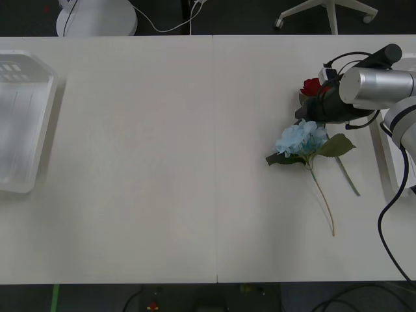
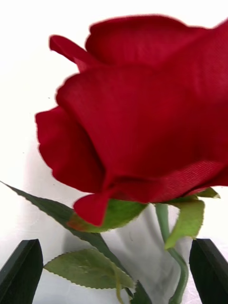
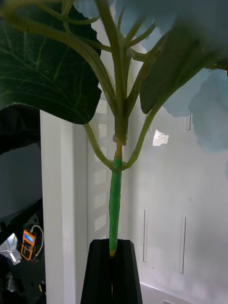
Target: Put the red flowers into the right box and the blue flowers into the left box
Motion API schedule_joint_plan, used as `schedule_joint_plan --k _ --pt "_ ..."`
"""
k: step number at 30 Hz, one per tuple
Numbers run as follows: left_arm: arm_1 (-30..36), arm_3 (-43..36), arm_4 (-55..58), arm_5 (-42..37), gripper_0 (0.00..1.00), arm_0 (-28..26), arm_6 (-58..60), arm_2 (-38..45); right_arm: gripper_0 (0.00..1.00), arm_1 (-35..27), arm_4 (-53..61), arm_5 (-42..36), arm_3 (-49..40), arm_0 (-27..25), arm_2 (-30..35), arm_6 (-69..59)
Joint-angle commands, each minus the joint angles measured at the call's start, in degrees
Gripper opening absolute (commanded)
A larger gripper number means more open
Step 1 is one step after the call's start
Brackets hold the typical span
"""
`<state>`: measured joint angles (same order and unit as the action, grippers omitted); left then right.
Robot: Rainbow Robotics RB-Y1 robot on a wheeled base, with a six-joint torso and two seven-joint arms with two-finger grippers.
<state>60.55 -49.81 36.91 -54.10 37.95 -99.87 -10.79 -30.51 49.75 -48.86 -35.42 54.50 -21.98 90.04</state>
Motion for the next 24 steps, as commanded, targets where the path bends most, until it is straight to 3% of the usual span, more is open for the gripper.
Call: schedule_joint_plan --k 1,4,5,6,7,8,9,10,11,14,19,24 --pt "-0.2 1.3 0.0 2.2 0.0 2.1 -2.3 -4.1 0.89 -0.4 -1.0 0.7 1.1 3.2 -0.3 1.4" --pt "-0.6 1.3 -0.2 2.2 0.0 2.0 -2.3 -5.1 0.89 0.0 -1.1 0.7 1.5 3.2 -0.3 1.5" --pt "-0.7 1.3 -0.3 2.2 0.0 2.0 -2.3 -5.5 0.86 0.1 -1.1 0.6 1.5 3.2 -0.3 1.5" --pt "-0.8 1.3 -0.7 2.4 0.0 2.0 -2.3 -5.7 0.76 0.1 -1.2 0.7 1.6 3.2 -0.3 1.5" --pt "-0.8 1.3 -1.1 2.4 0.2 2.0 -2.4 -5.7 0.67 0.2 -1.2 0.7 1.6 3.2 -0.3 1.4" --pt "-0.8 1.2 -1.6 2.4 0.52 2.0 -2.6 -5.7 0.54 0.3 -1.3 0.7 1.6 3.2 -0.3 1.4" --pt "-0.8 1.2 -1.8 2.5 0.64 2.0 -2.7 -5.7 0.47 0.4 -1.3 0.7 1.6 3.2 -0.3 1.4" --pt "-0.8 0.9 -2.4 2.5 0.81 2.0 -2.9 -5.7 0.34 0.4 -1.2 0.7 1.6 3.2 -0.3 1.3" --pt "-0.8 0.5 -3.1 2.7 0.89 2.0 -3.0 -5.7 0.22 0.5 -1.3 0.7 1.6 3.2 -0.3 1.2" --pt "-0.8 -1.3 -4.1 2.7 0.96 2.0 -3.8 -5.7 0.0 0.6 -1.4 0.7 1.9 3.2 -0.3 1.4" --pt "-0.8 -7.0 -3.7 2.6 0.97 2.0 -5.2 -5.6 0.0 0.6 -1.4 0.6 2.0 3.2 -0.3 1.5" --pt "-0.6 -14.4 1.9 -1.1 0.97 0.8 -13.8 -2.7 0.0 0.6 -1.3 0.6 2.0 3.4 -0.3 2.0"
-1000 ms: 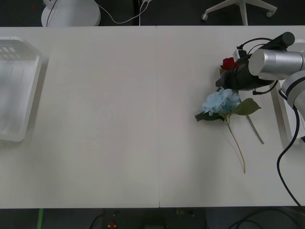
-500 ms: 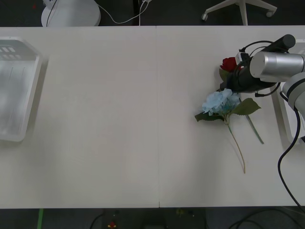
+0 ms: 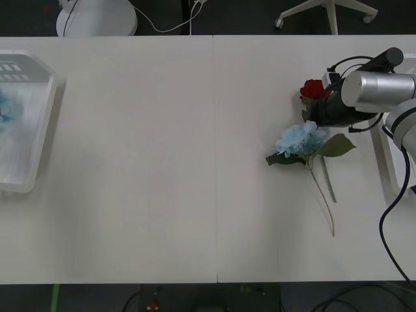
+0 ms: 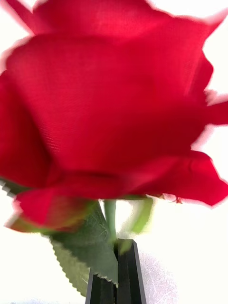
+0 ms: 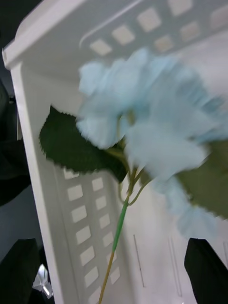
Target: Put the red flowers into the right box and the blue flowers into the left box
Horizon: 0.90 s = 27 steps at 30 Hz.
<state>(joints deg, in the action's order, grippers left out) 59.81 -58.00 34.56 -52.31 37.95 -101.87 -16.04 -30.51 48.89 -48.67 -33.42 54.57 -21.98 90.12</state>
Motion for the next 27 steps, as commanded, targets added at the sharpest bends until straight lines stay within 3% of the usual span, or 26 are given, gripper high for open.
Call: schedule_joint_plan --k 1,7,13,19,20,21,22,23,27 --pt "0.1 -8.2 5.9 -4.3 0.96 -0.1 -14.1 4.7 0.0 0.6 -0.5 0.4 0.0 3.4 -0.3 2.0" --pt "0.0 -21.2 13.2 -12.1 0.97 -5.9 -24.3 14.0 0.0 -0.4 -0.5 -2.0 0.0 4.7 -0.3 3.0" --pt "-1.6 -36.4 21.1 -19.2 0.97 -12.3 -35.9 21.0 0.0 -3.1 1.3 -9.4 0.0 7.0 -0.3 7.8" --pt "-7.0 -44.2 29.9 -23.9 0.96 -16.5 -46.4 27.0 0.0 -5.0 2.9 -12.0 0.0 7.2 1.0 14.5" --pt "-7.5 -44.3 30.8 -24.5 0.97 -16.5 -47.5 27.4 0.04 -5.1 3.0 -11.9 0.0 7.2 1.0 14.7" --pt "-8.6 -44.4 32.6 -25.5 0.97 -16.5 -49.7 27.9 0.34 -5.1 2.9 -11.8 0.0 7.1 1.0 15.2" --pt "-9.4 -44.3 34.4 -25.9 0.97 -16.4 -51.3 28.3 0.53 -5.2 2.8 -11.8 0.0 7.1 1.0 15.3" --pt "-10.2 -44.2 36.7 -26.0 0.97 -16.4 -53.1 28.3 0.67 -5.2 2.7 -11.8 0.0 7.1 1.0 15.3" --pt "-11.9 -43.0 43.7 -26.0 0.97 -16.4 -53.1 28.3 0.85 -4.9 2.1 -11.4 0.0 7.0 1.0 15.4"
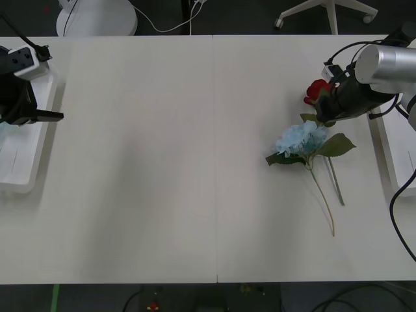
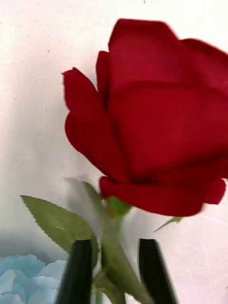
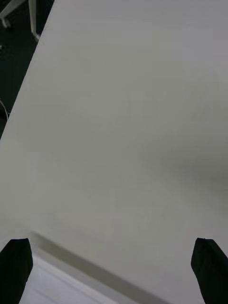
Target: Put the red flowers into the right box and the blue flowers into the left box
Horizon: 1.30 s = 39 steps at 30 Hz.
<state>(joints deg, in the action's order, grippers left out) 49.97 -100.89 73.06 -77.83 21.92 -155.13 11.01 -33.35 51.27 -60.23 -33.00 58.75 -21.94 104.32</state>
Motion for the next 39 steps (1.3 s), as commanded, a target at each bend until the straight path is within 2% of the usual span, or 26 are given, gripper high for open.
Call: schedule_joint_plan --k 1,4,10,16,20,36,39 --pt "-2.7 0.4 7.2 -0.5 0.97 -0.4 0.1 1.2 0.87 -2.1 -0.5 0.2 -0.4 2.7 0.9 1.3" --pt "-4.0 1.7 11.2 -0.5 0.97 -0.4 0.1 0.7 0.9 -1.6 -1.0 0.7 -0.4 2.4 0.8 1.5" --pt "-5.6 5.0 17.1 -0.5 0.97 -0.2 0.1 -1.7 0.91 0.6 -2.1 4.3 0.8 2.3 0.8 0.4" --pt "-6.3 5.2 17.6 -0.4 0.97 0.6 0.1 -4.4 0.91 3.1 -2.6 9.3 5.0 2.4 0.8 0.4" --pt "-7.7 5.4 17.5 -0.3 0.97 2.0 0.1 -6.2 0.91 3.7 -2.8 9.6 5.8 2.4 0.8 0.3" --pt "-8.3 5.4 22.0 -0.7 0.97 2.0 0.1 -8.4 0.91 5.6 -3.5 10.0 6.9 2.4 0.8 0.0" --pt "-8.2 5.4 22.0 -0.7 0.97 2.0 0.1 -8.3 0.88 5.9 -3.5 10.0 7.0 2.4 0.8 0.0"
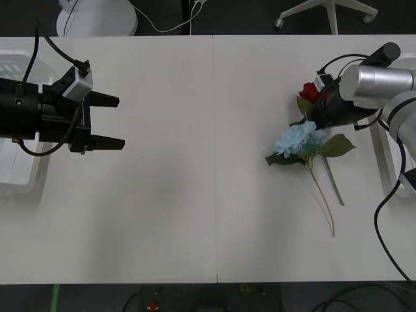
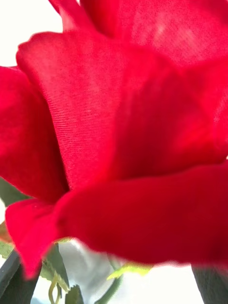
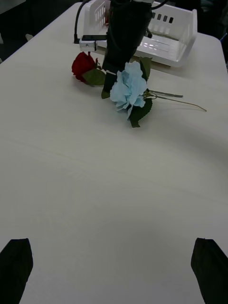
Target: Put the red flowers into the right box and the blue flowers into the left box
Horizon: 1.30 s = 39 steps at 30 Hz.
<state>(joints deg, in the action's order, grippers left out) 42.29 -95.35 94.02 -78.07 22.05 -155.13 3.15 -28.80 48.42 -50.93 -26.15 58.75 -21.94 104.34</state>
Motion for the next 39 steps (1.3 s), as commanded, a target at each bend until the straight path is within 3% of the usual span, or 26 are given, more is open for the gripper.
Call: schedule_joint_plan --k 1,4,5,7,10,18,21,31,39 --pt "-0.5 -0.2 1.0 -0.5 0.97 1.9 0.1 -0.4 0.87 1.5 -0.8 0.7 0.1 2.4 0.8 0.0" --pt "-0.5 -0.2 1.0 -0.5 0.97 1.9 0.1 -0.4 0.69 1.6 -1.1 0.7 0.1 2.4 0.8 0.1" --pt "-0.5 -0.2 1.0 -0.5 0.97 1.9 0.1 -0.4 0.57 1.7 -1.2 0.7 0.1 2.4 0.8 0.0" --pt "-0.5 -0.2 1.0 -0.5 0.97 1.9 0.1 -0.4 0.42 1.8 -1.4 0.7 0.1 2.4 0.8 0.0" --pt "-0.5 -0.2 1.0 -0.5 0.97 1.9 0.1 -0.4 0.24 2.0 -1.5 0.7 0.1 2.4 0.8 0.0" --pt "-0.5 -0.2 1.0 -0.5 0.97 1.9 0.1 -0.4 0.05 2.2 -1.8 0.7 0.4 2.4 0.7 0.0" --pt "-0.5 -0.2 1.0 -0.5 0.99 1.9 0.1 -0.4 0.0 2.2 -1.9 0.7 0.6 2.4 0.7 0.0" --pt "-0.5 -0.2 1.0 -0.5 1.0 1.9 0.1 -0.4 0.0 0.1 -1.5 -1.8 0.5 3.5 0.8 0.3" --pt "-0.5 -0.2 1.0 -0.5 1.0 1.9 0.1 -0.4 0.0 -9.3 0.1 -14.1 -5.1 8.0 1.3 1.7"
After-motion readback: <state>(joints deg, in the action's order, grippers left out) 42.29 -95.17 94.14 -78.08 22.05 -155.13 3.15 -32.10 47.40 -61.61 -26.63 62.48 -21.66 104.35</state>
